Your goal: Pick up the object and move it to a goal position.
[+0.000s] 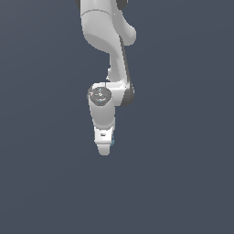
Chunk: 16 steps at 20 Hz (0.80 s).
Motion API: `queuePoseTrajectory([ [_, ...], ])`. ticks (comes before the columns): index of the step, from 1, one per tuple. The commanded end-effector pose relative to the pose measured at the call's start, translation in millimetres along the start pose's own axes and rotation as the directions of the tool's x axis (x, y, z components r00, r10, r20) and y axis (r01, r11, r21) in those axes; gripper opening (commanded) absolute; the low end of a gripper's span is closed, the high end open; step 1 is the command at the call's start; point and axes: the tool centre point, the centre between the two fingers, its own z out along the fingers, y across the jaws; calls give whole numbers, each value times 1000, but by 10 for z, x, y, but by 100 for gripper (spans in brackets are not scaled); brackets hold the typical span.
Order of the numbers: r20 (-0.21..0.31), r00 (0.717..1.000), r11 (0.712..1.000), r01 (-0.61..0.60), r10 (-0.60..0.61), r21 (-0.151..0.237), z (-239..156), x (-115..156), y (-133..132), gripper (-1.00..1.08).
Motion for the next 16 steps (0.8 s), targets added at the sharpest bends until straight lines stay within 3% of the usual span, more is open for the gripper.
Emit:
queuePoseTrajectory([
  [1,0,1000,1000,0,0,0,-71,-306,-66,-100],
  [9,0,1000,1000,0,0,0,-243,-1042,-196,-100],
  [16,0,1000,1000,0,0,0,-305,-1313,-227,-100],
])
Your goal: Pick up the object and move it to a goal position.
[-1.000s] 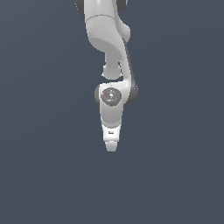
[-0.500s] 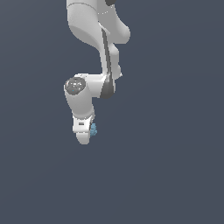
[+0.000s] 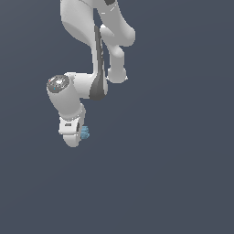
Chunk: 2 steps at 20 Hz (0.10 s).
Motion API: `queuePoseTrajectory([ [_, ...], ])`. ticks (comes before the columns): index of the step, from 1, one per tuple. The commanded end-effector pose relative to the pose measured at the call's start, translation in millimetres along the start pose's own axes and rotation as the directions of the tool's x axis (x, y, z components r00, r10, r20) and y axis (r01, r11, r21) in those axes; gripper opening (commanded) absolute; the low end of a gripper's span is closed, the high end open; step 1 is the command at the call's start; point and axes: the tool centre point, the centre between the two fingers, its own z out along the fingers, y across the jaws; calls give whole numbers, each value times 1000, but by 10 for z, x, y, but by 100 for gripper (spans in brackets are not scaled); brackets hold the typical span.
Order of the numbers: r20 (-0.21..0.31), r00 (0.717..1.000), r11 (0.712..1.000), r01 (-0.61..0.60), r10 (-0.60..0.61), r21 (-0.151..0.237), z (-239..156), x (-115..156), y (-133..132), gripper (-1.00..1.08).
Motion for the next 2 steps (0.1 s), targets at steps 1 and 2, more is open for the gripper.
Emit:
queuePoseTrajectory([
  [1,0,1000,1000,2,-2,0,-12,-42,0,-100],
  [2,0,1000,1000,2,-2,0,-12,-45,1,-100],
])
